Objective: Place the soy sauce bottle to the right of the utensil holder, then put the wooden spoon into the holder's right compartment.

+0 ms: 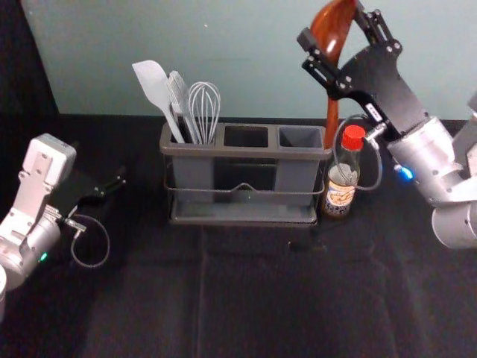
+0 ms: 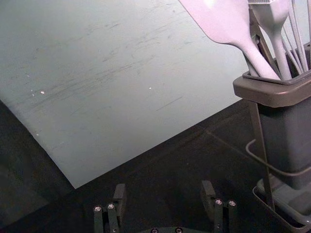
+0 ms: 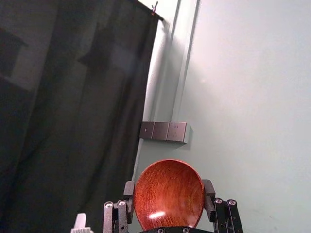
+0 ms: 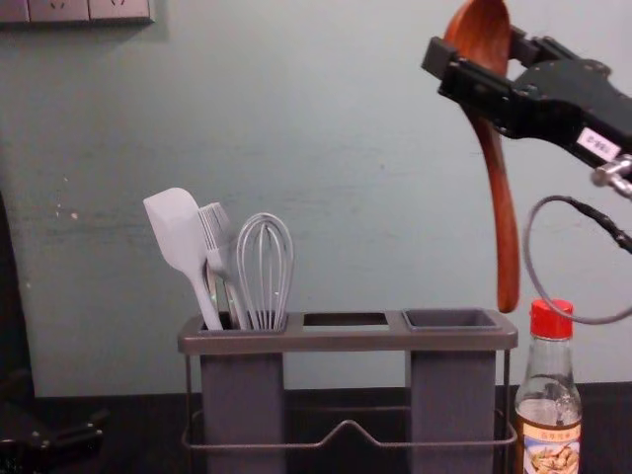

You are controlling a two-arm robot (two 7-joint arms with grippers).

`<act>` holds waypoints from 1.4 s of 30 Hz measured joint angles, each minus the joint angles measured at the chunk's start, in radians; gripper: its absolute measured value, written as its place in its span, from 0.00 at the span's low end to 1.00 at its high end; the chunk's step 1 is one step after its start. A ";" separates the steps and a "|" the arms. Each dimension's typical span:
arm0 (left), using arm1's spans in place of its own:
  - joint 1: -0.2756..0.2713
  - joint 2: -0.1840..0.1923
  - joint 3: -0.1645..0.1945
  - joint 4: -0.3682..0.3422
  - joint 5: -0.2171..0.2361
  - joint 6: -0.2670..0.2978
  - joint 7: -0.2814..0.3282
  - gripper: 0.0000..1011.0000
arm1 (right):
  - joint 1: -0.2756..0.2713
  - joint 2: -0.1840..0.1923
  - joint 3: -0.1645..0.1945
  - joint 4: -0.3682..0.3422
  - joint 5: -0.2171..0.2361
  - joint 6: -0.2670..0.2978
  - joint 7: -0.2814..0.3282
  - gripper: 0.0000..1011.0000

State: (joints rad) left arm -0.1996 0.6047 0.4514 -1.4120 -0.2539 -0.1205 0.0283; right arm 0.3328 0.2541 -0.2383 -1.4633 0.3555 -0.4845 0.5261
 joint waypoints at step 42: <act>0.000 0.000 0.000 0.000 0.000 0.000 0.000 0.99 | 0.071 -0.074 -0.049 0.236 -0.048 -0.072 -0.006 0.83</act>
State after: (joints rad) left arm -0.1995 0.6047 0.4513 -1.4120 -0.2539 -0.1205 0.0283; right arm 0.4033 0.1799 -0.2877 -1.2272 0.3073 -0.5567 0.5204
